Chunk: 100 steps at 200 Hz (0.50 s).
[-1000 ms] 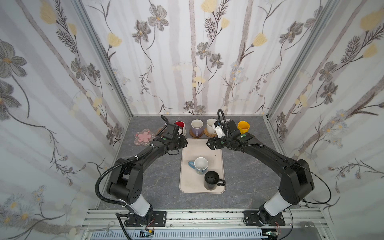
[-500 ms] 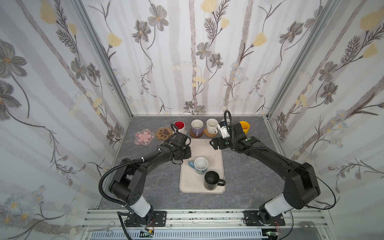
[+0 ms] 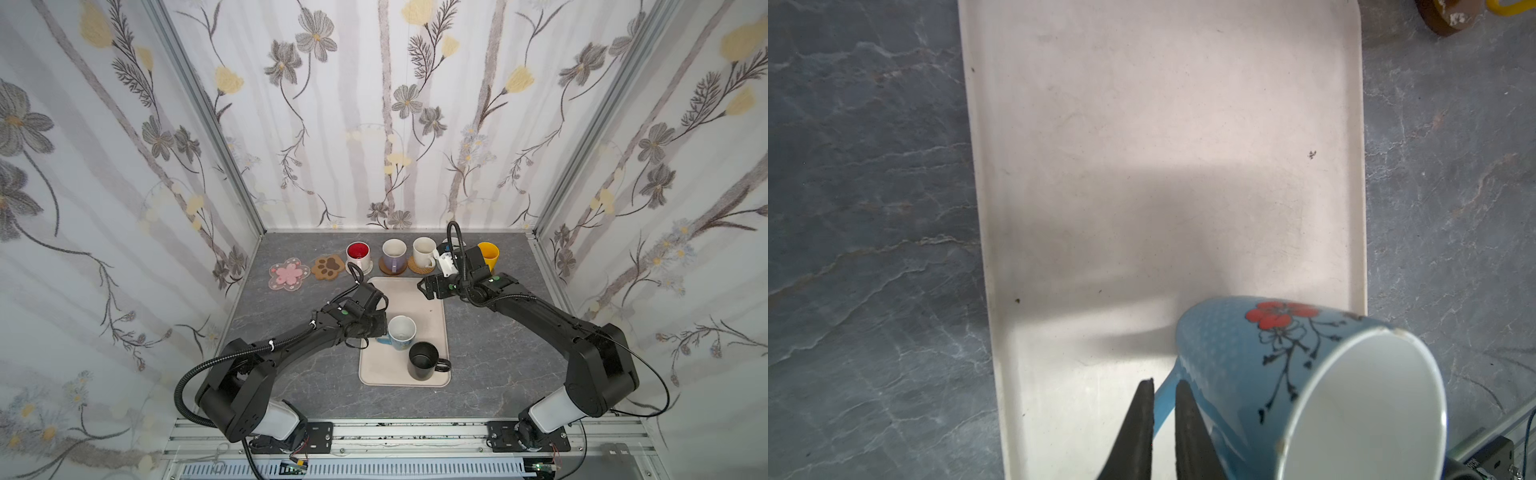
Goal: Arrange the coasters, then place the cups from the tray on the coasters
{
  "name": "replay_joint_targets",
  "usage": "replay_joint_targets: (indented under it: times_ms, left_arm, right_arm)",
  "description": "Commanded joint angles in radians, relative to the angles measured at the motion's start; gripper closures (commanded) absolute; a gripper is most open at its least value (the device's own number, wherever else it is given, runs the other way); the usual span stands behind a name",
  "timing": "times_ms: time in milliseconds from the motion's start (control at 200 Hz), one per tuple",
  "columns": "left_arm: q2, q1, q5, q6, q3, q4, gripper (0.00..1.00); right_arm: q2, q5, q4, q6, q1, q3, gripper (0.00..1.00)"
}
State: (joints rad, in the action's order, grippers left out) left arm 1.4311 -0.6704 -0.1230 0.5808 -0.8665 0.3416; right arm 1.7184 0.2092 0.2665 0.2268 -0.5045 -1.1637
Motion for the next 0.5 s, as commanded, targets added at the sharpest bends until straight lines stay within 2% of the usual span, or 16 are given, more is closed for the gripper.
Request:
replay_joint_targets:
  times_ms: [0, 125, 325, 495]
  left_arm:
    - [-0.046, -0.008, 0.039, 0.024, 0.025, 0.002, 0.83]
    - [-0.101, -0.003, 0.068, -0.004, 0.029, 0.013, 0.71]
    - [-0.148, 0.008, 0.054, -0.119, -0.032, 0.083, 0.54]
    - [-0.157, 0.009, 0.062, -0.209, -0.070, 0.131, 0.42]
  right_arm:
    - [-0.009, -0.009, -0.018, 0.000, -0.002, -0.002, 0.07]
    - [-0.013, -0.013, -0.012, 0.000, -0.002, -0.001, 0.07]
    - [-0.041, -0.011, -0.018, -0.009, 0.000, 0.026, 0.07]
    - [-0.109, -0.006, -0.080, -0.003, 0.008, 0.088, 0.02]
